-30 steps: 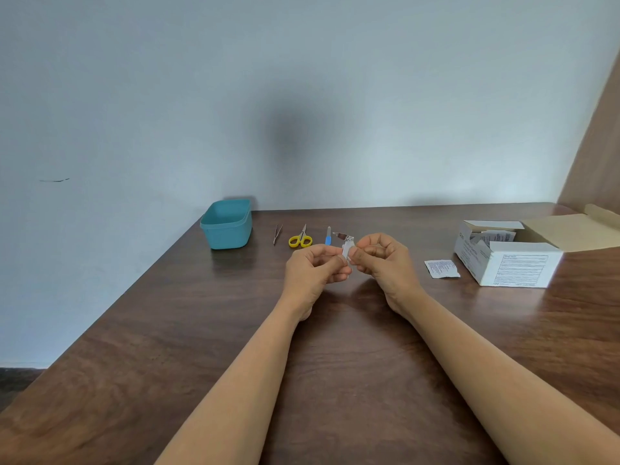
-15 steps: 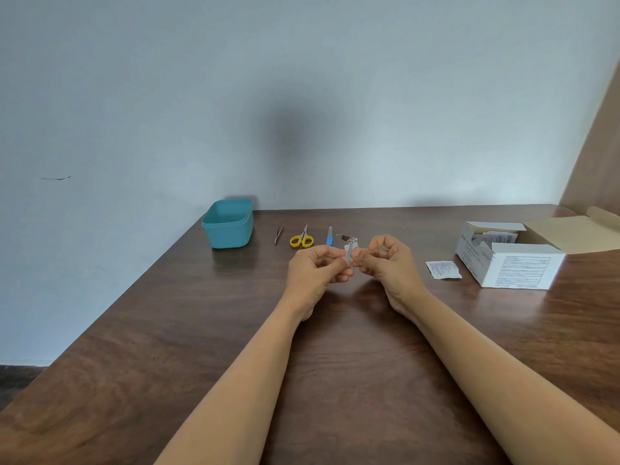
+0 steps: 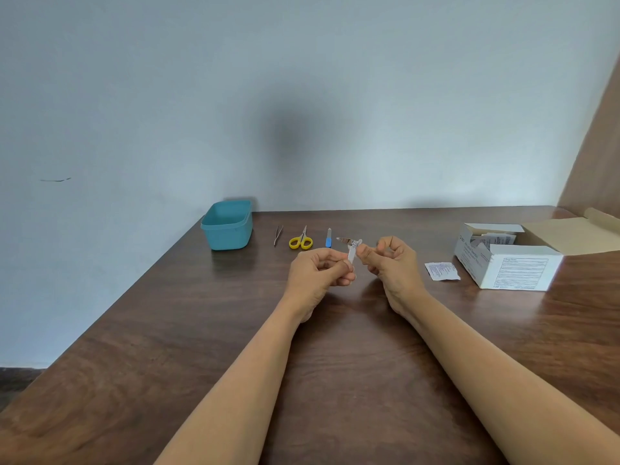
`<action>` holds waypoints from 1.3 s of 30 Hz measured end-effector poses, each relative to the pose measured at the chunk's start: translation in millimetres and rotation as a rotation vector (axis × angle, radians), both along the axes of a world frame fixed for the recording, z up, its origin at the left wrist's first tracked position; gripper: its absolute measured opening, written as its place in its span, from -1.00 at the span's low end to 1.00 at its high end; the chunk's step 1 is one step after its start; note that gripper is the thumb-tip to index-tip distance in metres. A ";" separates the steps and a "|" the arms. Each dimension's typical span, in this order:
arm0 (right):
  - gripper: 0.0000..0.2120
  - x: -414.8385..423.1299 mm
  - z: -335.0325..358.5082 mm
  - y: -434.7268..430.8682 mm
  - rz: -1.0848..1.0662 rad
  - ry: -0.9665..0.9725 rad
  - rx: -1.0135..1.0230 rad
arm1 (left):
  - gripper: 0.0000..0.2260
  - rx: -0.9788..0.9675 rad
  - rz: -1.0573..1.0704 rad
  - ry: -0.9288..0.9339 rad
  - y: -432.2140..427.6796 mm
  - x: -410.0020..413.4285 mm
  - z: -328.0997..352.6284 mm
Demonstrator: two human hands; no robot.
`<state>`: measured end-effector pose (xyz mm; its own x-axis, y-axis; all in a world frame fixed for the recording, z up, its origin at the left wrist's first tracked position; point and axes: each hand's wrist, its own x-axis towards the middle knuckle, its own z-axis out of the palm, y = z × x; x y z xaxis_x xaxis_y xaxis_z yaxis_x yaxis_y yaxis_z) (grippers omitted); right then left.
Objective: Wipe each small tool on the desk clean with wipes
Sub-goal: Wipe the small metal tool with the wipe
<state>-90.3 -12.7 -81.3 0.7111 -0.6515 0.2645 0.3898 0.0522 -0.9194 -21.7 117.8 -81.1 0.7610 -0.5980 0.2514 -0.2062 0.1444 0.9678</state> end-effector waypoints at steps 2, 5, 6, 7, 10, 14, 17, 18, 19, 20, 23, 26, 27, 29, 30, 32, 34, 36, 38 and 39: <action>-0.63 0.2 -1.0 -0.6 0.039 0.016 -0.047 | -0.86 -0.015 0.013 0.007 0.8 1.4 -0.6; -0.60 1.9 -2.1 -0.2 0.096 0.029 -0.115 | -0.87 -0.042 0.038 0.020 1.5 3.1 -1.6; -0.59 2.8 -2.5 -0.1 0.103 0.029 -0.131 | -0.86 -0.046 0.045 0.023 1.6 3.1 -1.8; -0.59 3.5 -3.0 -0.1 0.108 0.029 -0.145 | -0.86 -0.046 0.052 0.023 1.6 3.0 -2.1; -0.58 4.1 -4.3 0.0 0.123 0.030 -0.178 | -0.85 -0.031 0.053 0.011 1.6 3.2 -2.4; -0.57 1.4 -1.6 2.2 0.111 0.008 -0.144 | -0.84 -0.013 0.033 -0.011 1.1 3.0 -1.5; -0.57 0.2 -0.2 0.6 0.060 -0.024 -0.055 | -0.88 -0.006 0.017 -0.026 -0.7 1.4 -1.7; -0.57 -0.1 0.2 -0.4 0.045 -0.031 -0.027 | -0.91 0.003 0.005 -0.037 -1.3 0.5 -1.6; -0.57 -0.4 0.8 -0.8 0.037 -0.039 -0.004 | -0.93 0.007 -0.006 -0.045 -1.6 -0.4 -1.5; -0.57 -0.6 1.2 -0.9 0.034 -0.045 0.014 | -0.94 0.007 -0.014 -0.048 -1.6 -0.7 -1.3; -0.57 -0.3 1.7 -0.1 0.036 -0.052 0.030 | -0.93 0.006 -0.018 -0.053 -1.3 -0.2 -1.2; -0.56 -0.3 0.8 0.7 0.066 -0.026 -0.040 | -0.89 -0.014 0.007 -0.035 0.0 1.1 -2.3; -0.55 -0.2 0.4 1.4 0.088 -0.018 -0.080 | -0.88 -0.026 0.020 -0.023 0.5 1.7 -2.6; -0.54 0.7 -0.5 2.7 0.119 -0.001 -0.153 | -0.86 -0.043 0.034 -0.002 1.3 2.7 -3.0; -0.53 1.0 -0.7 3.0 0.126 0.007 -0.176 | -0.86 -0.046 0.034 0.003 1.5 3.4 -3.2; -0.53 1.2 -1.4 2.4 0.130 0.016 -0.202 | -0.87 -0.038 0.029 0.001 1.9 4.6 -4.1; -0.53 1.3 -2.3 1.4 0.127 0.025 -0.217 | -0.87 -0.023 0.025 -0.013 1.7 4.5 -4.5; -0.53 1.1 -2.5 1.2 0.124 0.018 -0.202 | -0.88 -0.028 0.022 -0.026 0.8 3.4 -4.4; -0.52 0.5 -1.5 1.8 0.113 -0.004 -0.160 | -0.92 -0.047 0.018 -0.033 -0.1 2.1 -4.1; -0.52 0.2 -0.9 1.7 0.100 -0.015 -0.135 | -0.93 -0.048 0.015 -0.039 -0.7 1.6 -3.9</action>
<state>-90.1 -11.0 -82.2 0.7656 -0.5357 0.3562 0.4030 -0.0323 -0.9146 -20.1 117.1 -85.0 0.7587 -0.5734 0.3091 -0.2458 0.1874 0.9510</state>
